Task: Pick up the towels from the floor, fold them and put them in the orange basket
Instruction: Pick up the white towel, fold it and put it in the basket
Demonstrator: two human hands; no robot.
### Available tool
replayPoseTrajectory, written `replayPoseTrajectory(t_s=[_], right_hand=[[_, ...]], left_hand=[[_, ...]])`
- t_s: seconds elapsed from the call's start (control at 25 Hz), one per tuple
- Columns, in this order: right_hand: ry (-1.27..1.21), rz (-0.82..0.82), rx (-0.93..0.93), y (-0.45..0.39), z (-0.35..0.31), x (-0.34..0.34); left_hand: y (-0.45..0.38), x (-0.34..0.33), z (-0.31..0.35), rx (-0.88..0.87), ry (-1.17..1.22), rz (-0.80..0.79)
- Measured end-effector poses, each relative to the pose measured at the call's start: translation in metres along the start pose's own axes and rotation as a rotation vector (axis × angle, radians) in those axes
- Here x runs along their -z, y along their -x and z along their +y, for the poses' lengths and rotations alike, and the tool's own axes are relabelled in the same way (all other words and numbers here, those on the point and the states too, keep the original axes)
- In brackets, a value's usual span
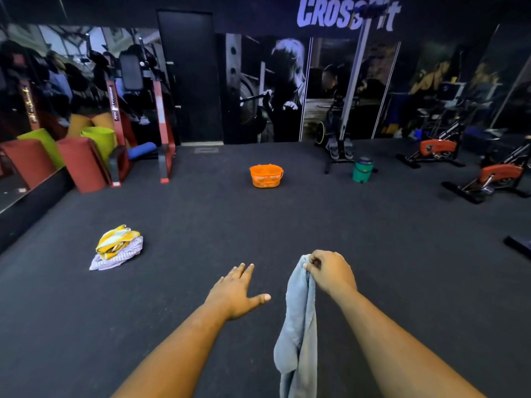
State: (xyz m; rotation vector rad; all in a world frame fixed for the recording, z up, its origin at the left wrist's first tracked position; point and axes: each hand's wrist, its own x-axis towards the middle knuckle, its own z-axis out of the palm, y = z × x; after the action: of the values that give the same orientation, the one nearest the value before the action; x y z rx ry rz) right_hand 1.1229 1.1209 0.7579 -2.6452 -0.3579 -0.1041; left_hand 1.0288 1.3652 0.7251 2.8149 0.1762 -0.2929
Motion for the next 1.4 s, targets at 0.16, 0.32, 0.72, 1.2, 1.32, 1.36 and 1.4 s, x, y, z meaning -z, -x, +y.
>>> replayPoseTrajectory(t_s=[0.16, 0.32, 0.72, 1.2, 1.32, 1.36, 1.4], right_hand=[[-0.013, 0.020, -0.012, -0.105, -0.001, 0.002], [-0.029, 0.038, -0.007, -0.214, 0.013, 0.002], [-0.066, -0.001, 0.077, -0.506, 0.077, -0.015], [-0.057, -0.030, 0.140, -0.819, 0.096, -0.067], [-0.047, -0.045, 0.129, -0.900, 0.092, -0.080], [-0.049, -0.035, 0.125, -0.927, 0.092, -0.083], [-0.058, -0.026, 0.117, -0.952, 0.092, -0.086]], left_hand=[[-0.108, 0.050, -0.009, -0.009, -0.029, 0.018], [-0.212, 0.082, -0.001, -0.017, -0.039, 0.008], [-0.480, 0.131, 0.030, 0.082, -0.025, 0.044], [-0.782, 0.191, 0.005, 0.103, 0.020, 0.076], [-0.868, 0.219, -0.016, 0.095, 0.011, 0.046], [-0.895, 0.230, -0.021, 0.089, 0.001, 0.050], [-0.920, 0.240, -0.027, 0.084, -0.002, 0.051]])
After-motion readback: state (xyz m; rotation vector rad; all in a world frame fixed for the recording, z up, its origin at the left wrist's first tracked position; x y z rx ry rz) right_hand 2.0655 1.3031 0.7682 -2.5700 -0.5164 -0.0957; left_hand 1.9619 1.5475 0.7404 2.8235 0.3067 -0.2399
